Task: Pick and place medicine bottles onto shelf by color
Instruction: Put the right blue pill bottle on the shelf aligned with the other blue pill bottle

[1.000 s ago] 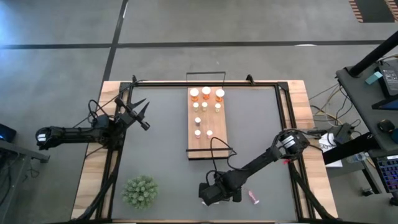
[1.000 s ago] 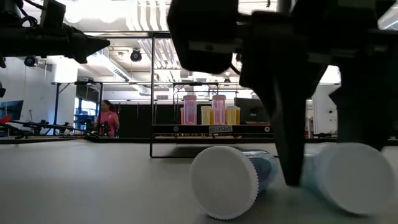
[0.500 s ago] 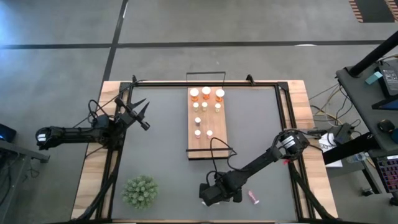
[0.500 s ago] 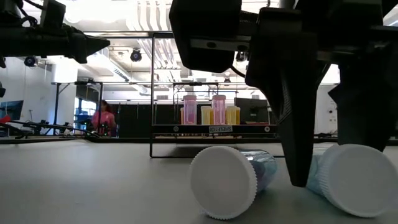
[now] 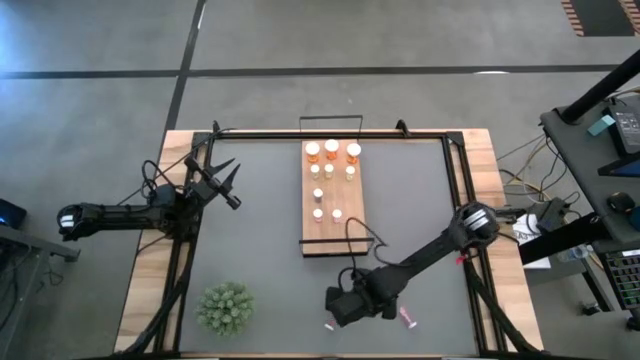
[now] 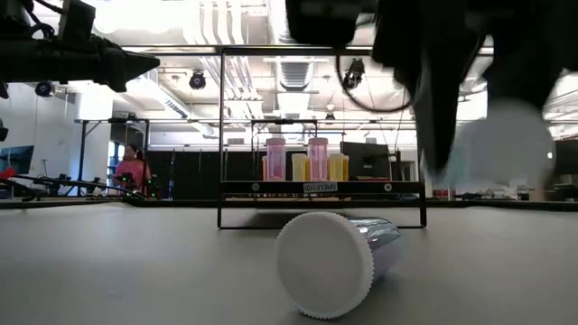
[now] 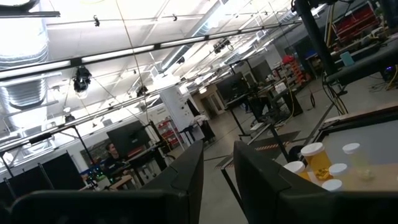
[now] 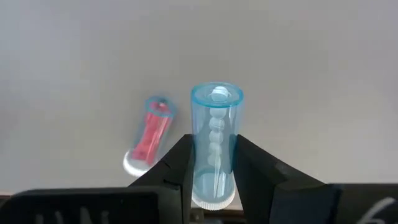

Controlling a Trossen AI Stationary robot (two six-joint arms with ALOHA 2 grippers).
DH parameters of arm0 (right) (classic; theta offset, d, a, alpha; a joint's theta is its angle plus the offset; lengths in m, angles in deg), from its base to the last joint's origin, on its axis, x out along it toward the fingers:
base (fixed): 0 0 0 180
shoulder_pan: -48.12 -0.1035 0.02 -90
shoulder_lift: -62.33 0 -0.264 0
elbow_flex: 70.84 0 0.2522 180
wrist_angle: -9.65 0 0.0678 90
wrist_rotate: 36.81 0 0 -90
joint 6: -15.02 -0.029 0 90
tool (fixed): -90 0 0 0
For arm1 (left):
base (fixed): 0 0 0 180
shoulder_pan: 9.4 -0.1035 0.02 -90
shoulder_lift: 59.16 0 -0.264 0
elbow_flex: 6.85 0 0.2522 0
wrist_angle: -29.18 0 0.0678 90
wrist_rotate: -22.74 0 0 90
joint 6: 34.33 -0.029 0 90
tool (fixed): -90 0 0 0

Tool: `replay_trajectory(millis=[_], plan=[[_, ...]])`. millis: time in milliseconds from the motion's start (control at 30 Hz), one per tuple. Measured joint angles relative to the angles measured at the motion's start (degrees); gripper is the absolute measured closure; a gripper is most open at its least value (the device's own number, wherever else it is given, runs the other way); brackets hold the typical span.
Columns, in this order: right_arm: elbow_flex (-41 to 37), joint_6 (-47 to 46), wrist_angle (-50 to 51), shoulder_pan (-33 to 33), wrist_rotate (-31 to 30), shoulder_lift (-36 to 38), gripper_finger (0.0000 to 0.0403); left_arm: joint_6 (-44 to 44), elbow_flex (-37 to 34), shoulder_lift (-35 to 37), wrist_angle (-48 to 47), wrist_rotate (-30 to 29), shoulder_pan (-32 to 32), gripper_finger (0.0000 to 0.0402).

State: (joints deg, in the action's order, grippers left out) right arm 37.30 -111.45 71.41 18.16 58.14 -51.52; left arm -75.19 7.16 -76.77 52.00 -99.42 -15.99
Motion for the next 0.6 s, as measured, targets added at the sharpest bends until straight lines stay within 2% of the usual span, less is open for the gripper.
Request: replay_trajectory(millis=[267,600], plan=[[-1.6,-8.3,14.2,-0.4,-3.7,11.6,0.0321,0.0,0.0,0.0,0.0,0.0,0.0,0.0330],[-13.0,-19.9,17.7,0.0,-9.3,27.5,0.0321,0.0,0.0,0.0,0.0,0.0,0.0,0.0330]])
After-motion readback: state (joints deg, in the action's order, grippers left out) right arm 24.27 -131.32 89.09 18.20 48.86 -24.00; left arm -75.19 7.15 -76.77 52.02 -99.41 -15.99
